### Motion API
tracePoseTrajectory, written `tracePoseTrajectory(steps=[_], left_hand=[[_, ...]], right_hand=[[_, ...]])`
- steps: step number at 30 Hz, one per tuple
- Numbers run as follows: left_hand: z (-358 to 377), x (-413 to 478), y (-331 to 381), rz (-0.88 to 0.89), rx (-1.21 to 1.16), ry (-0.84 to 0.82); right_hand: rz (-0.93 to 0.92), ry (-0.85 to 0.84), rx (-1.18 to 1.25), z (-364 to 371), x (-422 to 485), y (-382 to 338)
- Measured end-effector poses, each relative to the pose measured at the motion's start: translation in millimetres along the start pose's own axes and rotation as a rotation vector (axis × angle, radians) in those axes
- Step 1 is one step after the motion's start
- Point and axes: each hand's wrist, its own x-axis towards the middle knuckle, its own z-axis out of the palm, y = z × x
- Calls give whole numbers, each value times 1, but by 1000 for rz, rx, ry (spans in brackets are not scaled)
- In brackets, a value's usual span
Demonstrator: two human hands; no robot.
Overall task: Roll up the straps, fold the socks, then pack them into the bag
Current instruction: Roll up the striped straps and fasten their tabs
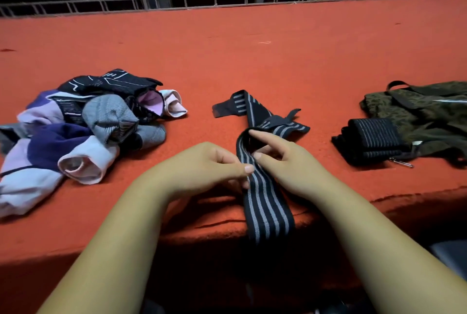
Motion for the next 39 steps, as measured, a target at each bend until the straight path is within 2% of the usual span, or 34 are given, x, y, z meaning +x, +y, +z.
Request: tracePoseTrajectory(steps=[2, 4, 6, 9, 12, 17, 21, 23, 25, 28, 31, 32, 34, 36, 39], left_hand=[[-6, 1, -1, 21, 85, 131], [-7, 13, -8, 78, 243, 414], [-3, 30, -12, 208, 328, 586], [8, 59, -18, 361, 476, 527], [20, 76, -11, 355, 582, 543], [22, 92, -16, 228, 696, 522], [12, 91, -15, 152, 427, 649], [3, 87, -18, 83, 208, 687], [-4, 81, -21, 49, -97, 686], [-9, 70, -23, 37, -443, 641], [-8, 60, -25, 93, -572, 548], [-7, 57, -26, 111, -584, 524], [-4, 52, -28, 146, -565, 500], [-2, 49, -29, 192, -574, 479], [0, 43, -25, 249, -644, 439]], right_hand=[[-15, -2, -55, 3, 1, -1], [21, 26, -29, 1, 1, -5], [61, 143, 7, -3, 1, -8], [125, 373, -65, -10, 5, -8], [227, 315, -37, -14, 8, -4], [153, 230, 20, -19, 10, -1], [188, 283, 108, -29, 20, 6], [240, 330, 133, -28, 26, 8], [205, 364, 58, -26, 33, 13], [231, 235, -45, -24, 35, 12], [328, 104, -136, -24, 32, 8], [350, 103, -186, -23, 32, 6], [325, 224, -186, -21, 29, -3], [251, 333, -26, -17, 25, -9], [154, 186, 311, -8, 19, -23]])
